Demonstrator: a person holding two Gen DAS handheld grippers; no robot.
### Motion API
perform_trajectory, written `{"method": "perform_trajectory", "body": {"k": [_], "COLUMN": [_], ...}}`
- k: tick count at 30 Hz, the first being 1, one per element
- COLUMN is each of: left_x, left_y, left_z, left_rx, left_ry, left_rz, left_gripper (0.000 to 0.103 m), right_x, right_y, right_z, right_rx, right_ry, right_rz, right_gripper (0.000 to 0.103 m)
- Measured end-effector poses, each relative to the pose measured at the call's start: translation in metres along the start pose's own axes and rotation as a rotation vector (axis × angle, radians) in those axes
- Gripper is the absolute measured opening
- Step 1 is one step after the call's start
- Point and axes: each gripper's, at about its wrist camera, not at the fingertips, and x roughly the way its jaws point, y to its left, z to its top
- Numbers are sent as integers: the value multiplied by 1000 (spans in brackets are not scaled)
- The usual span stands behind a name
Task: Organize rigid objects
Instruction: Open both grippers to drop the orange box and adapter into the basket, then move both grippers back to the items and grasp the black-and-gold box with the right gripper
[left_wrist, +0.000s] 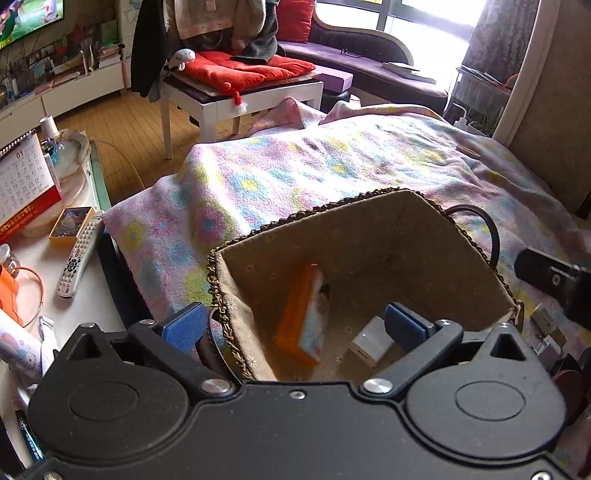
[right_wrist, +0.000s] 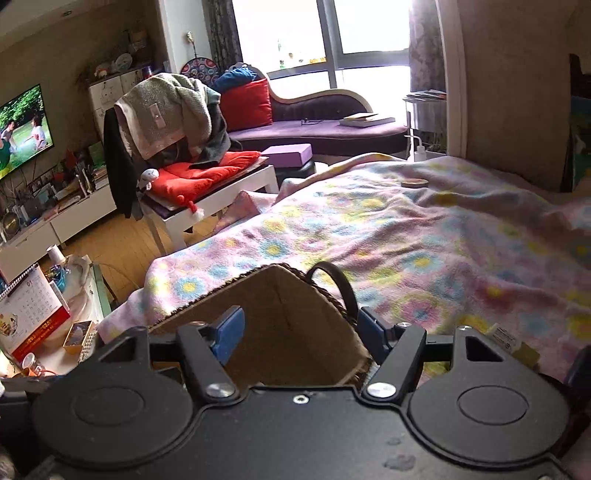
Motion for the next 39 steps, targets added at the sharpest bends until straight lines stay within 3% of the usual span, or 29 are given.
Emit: {"method": "perform_trajectory", "body": {"k": [12,19,26,36,39], "left_x": [-29,-44,-42,-15,-16], "left_y": [-21,-47,-73,-96,-105], "left_z": [-18,-44,-78,-111,-110], "left_rx": [62,154,241,397,424], "left_ry": [-58,-75,-48,14,-11], "left_rz": [-12,-97,-210,-247,-282], "left_gripper": [99,99,99,99,99], "right_x": [-32,-51,-66,-88,-87], "right_y": [-37,-66,-108,-164,-180], "right_z": [-30,-59,-105,-178,-194], "right_rx": [40,77,118,194,225], "right_ry": [9,26,89,139,150], "right_rz": [-75,-153,-254,-395,-432], "right_gripper": [67,68,70,73,73]}}
